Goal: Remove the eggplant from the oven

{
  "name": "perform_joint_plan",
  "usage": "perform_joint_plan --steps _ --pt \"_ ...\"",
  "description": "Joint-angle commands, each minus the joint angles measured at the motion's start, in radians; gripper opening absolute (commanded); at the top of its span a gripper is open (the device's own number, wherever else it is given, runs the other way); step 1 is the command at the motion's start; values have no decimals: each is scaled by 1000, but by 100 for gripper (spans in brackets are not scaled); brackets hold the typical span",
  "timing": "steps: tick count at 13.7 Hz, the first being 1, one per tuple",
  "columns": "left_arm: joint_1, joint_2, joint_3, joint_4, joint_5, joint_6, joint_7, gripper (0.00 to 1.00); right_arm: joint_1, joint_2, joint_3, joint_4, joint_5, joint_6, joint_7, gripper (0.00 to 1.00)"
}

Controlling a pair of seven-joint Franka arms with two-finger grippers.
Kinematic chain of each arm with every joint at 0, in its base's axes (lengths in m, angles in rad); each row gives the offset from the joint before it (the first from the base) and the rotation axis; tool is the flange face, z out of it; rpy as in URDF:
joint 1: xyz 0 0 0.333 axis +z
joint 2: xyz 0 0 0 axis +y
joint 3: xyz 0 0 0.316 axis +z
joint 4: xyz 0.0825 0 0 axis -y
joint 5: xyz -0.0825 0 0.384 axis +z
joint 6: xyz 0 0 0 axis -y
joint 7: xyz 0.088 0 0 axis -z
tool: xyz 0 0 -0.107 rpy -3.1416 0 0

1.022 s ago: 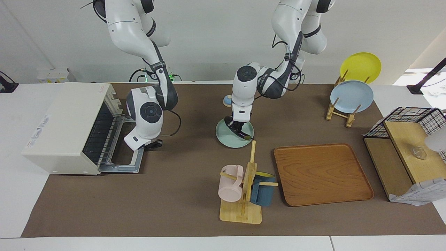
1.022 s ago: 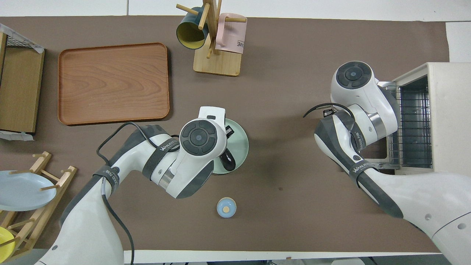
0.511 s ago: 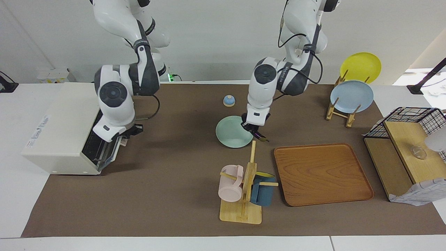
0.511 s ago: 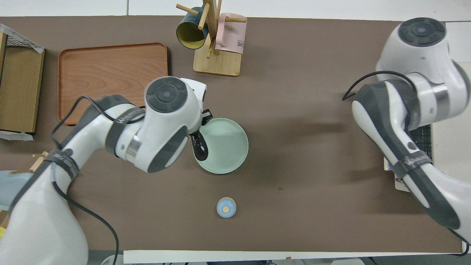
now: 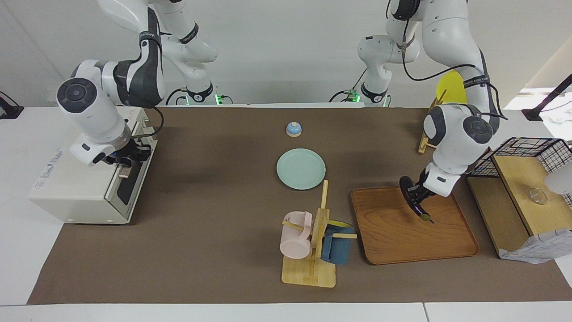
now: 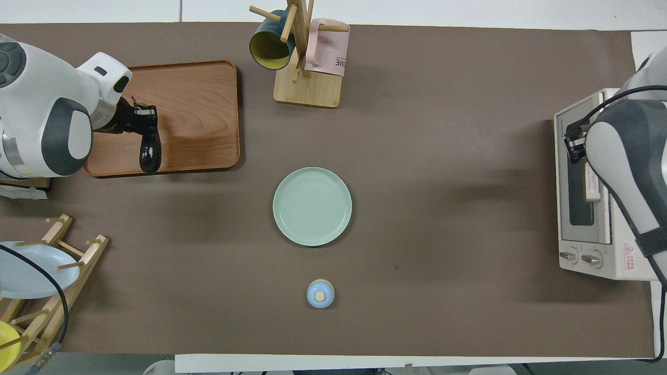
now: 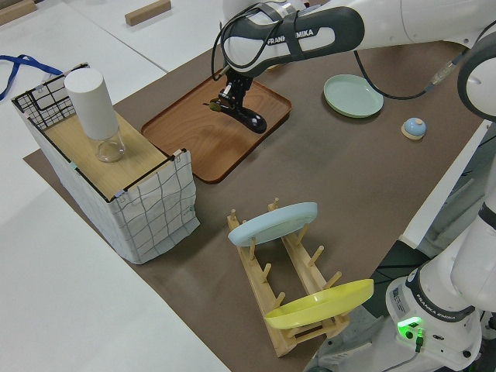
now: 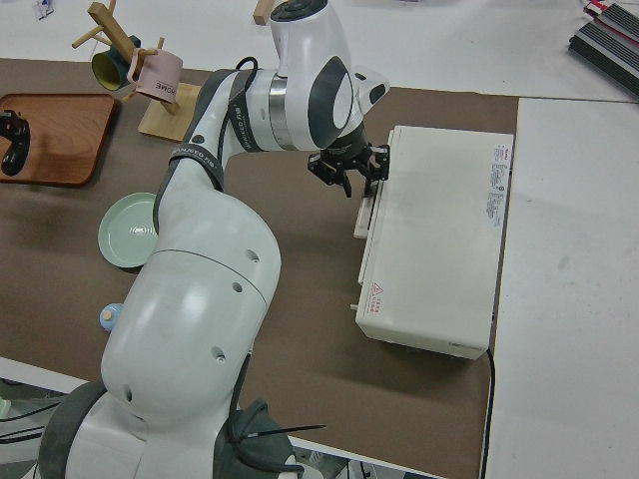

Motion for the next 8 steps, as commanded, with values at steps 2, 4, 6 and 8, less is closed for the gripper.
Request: perform_joint_plan --steps 2,4,6,8 --pt "0 60 -11 73 -8 38 36 7 -16 -134 -2 95 75 -121 -10 100" --pt "-3 63 -11 91 -2 34 36 28 -23 -107 -14 303 56 -274 -2 100" --pt "-17 44 -9 82 -2 5 24 100 -17 -84 -14 356 57 -333 28 100" --pt "-13 -24 -9 92 -2 -127 18 100 -20 -91 -14 350 57 -368 31 100"
